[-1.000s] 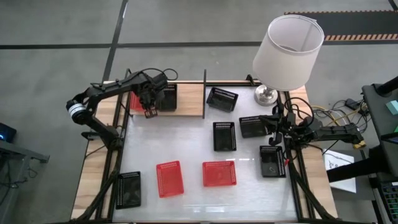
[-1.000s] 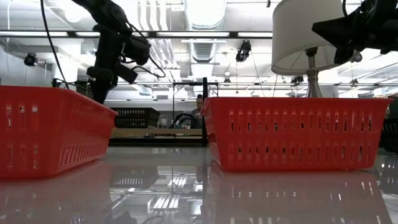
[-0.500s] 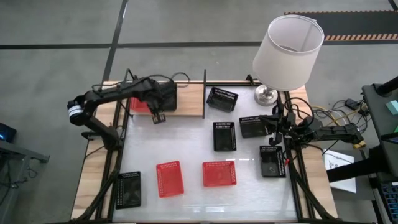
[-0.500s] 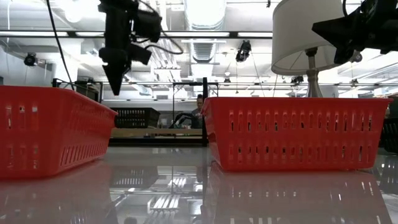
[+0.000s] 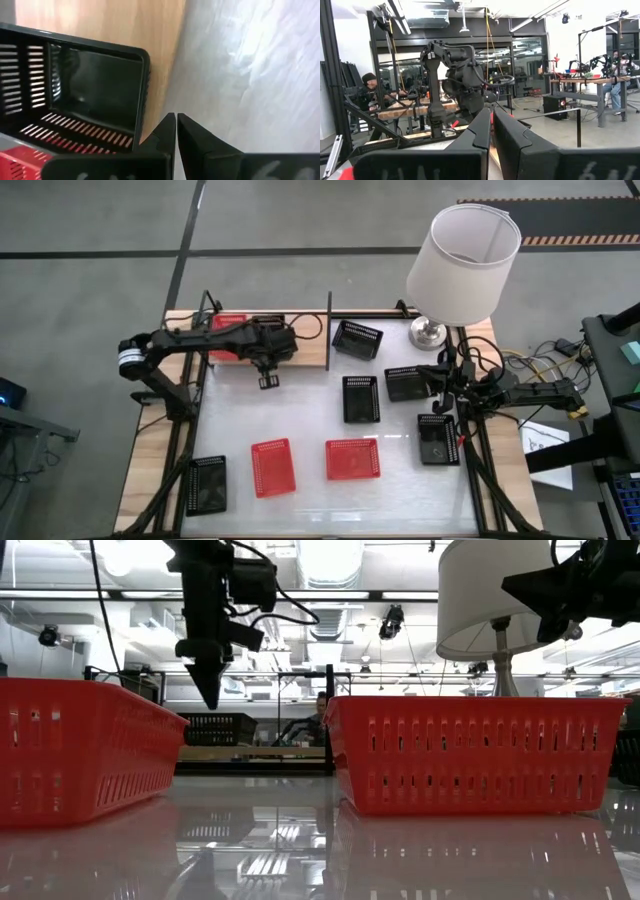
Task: Stack baskets on shelf by color
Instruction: Adjust the baskets on the shelf
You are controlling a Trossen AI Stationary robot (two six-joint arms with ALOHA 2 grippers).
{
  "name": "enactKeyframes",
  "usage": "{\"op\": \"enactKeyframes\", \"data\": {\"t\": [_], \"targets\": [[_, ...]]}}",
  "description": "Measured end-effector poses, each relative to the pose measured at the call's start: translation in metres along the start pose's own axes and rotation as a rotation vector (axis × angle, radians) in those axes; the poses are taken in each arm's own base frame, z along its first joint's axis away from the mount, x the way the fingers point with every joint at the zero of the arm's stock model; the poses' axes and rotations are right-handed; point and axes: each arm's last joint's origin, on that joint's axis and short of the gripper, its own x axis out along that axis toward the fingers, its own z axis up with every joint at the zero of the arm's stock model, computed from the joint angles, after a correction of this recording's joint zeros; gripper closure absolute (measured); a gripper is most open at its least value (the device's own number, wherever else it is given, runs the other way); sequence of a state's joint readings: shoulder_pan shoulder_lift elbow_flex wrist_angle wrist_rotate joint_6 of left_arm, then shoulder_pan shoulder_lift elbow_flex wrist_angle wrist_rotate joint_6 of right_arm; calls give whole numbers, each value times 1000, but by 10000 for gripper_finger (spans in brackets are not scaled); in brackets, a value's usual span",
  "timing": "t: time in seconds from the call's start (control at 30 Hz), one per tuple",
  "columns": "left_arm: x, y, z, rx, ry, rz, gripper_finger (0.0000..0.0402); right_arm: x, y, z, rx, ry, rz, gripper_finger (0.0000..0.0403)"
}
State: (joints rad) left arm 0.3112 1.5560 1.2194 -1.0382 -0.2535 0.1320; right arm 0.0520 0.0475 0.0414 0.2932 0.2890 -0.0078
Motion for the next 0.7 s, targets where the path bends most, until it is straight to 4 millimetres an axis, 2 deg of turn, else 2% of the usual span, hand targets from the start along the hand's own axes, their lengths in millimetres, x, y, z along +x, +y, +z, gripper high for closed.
{"op": "enactKeyframes", "data": {"t": [0.13,0.7], "targets": [[7,1,2,4,21,15,401,0,0,0,-2,0,0,390],[10,9,2,-9,36,69,401,0,0,0,-3,1,0,390]]}}
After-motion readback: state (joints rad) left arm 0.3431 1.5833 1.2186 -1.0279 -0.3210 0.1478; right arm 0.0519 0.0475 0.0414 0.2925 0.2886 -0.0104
